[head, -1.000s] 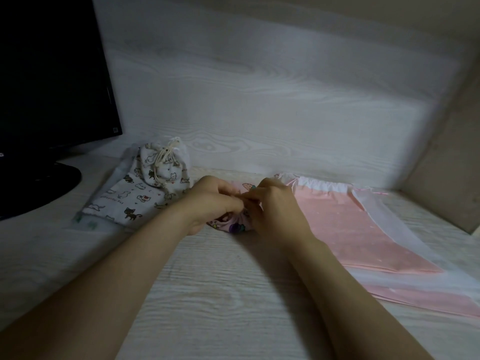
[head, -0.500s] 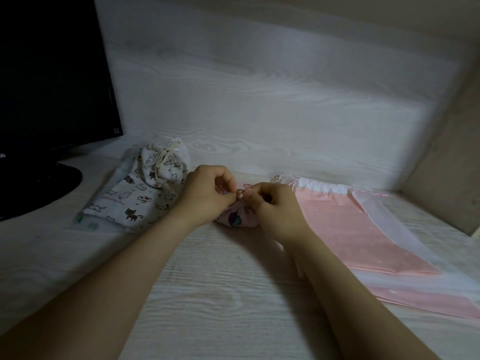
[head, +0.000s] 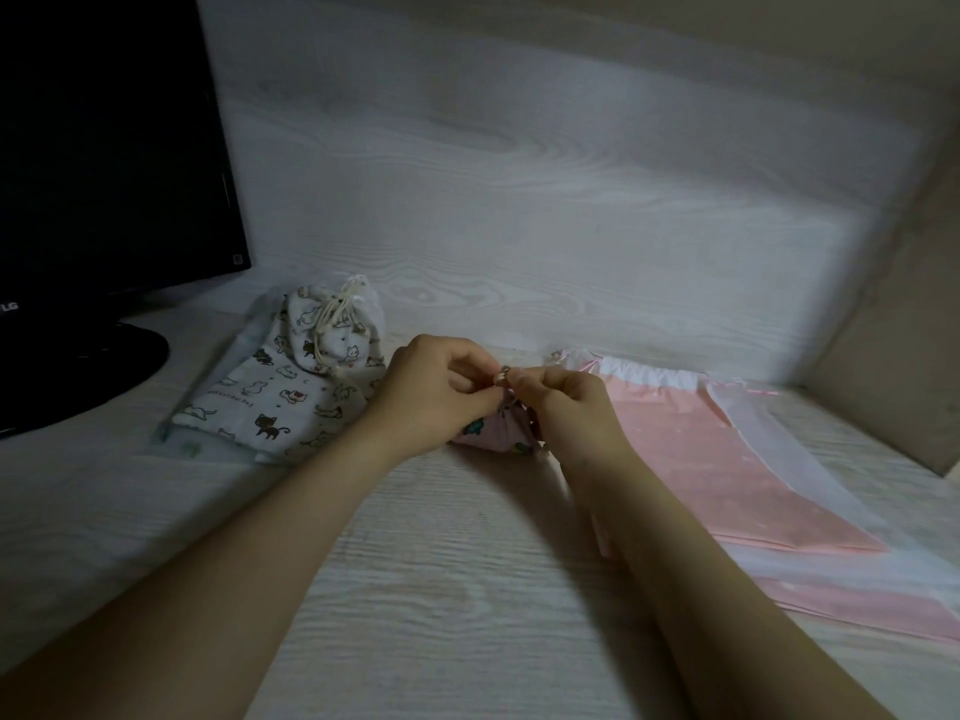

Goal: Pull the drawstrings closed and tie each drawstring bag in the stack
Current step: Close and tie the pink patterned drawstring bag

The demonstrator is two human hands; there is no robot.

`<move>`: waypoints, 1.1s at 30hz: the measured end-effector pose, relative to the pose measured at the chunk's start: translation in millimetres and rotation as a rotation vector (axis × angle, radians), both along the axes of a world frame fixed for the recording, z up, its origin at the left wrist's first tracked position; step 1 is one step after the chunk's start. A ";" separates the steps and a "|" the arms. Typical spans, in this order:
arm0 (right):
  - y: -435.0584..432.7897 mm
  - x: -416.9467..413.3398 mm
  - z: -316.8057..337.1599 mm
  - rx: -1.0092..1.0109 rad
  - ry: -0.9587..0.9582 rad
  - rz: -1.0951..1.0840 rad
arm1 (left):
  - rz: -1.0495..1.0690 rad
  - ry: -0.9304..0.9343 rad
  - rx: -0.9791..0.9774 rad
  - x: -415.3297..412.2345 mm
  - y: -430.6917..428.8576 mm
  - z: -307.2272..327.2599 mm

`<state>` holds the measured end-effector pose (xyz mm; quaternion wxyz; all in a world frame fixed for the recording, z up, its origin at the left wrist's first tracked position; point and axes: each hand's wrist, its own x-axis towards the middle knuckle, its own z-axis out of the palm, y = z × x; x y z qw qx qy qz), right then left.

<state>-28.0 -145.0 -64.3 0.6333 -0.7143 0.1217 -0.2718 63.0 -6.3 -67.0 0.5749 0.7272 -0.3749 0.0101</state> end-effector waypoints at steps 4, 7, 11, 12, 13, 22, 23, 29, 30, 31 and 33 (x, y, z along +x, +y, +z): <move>-1.1 0.8 -1.4 -0.042 -0.017 -0.007 | 0.034 -0.043 -0.010 4.3 0.3 -1.3; 0.4 1.6 -1.2 -0.042 -0.022 -0.015 | 0.007 0.088 0.026 2.1 0.5 6.6; -0.7 2.3 -0.7 -0.039 -0.017 -0.052 | -0.077 0.346 -0.134 4.2 2.3 17.7; -1.1 1.8 -0.4 -0.045 -0.015 -0.060 | -0.071 0.371 -0.192 5.7 4.9 20.3; -1.9 1.4 -0.6 -0.052 -0.015 -0.064 | -0.050 0.386 -0.224 6.0 7.7 22.4; -0.4 2.7 -1.6 -0.079 0.002 -0.037 | -0.019 0.378 0.103 -7.9 10.7 25.5; -0.8 2.4 -1.4 -0.076 -0.004 -0.041 | -0.036 0.401 0.092 -8.9 10.9 26.9; -1.4 -1.1 0.4 -0.094 -0.038 -0.023 | -0.194 0.458 0.111 -5.7 11.5 21.8; -1.6 -1.3 0.6 -0.092 -0.039 -0.018 | -0.207 0.464 0.107 -4.3 10.2 20.0; -1.6 -1.0 0.5 -0.088 -0.038 -0.014 | -0.205 0.472 0.108 -3.3 9.0 19.0; -0.9 -0.7 0.5 -0.129 -0.027 -0.027 | -0.165 0.468 0.146 -3.1 8.3 19.9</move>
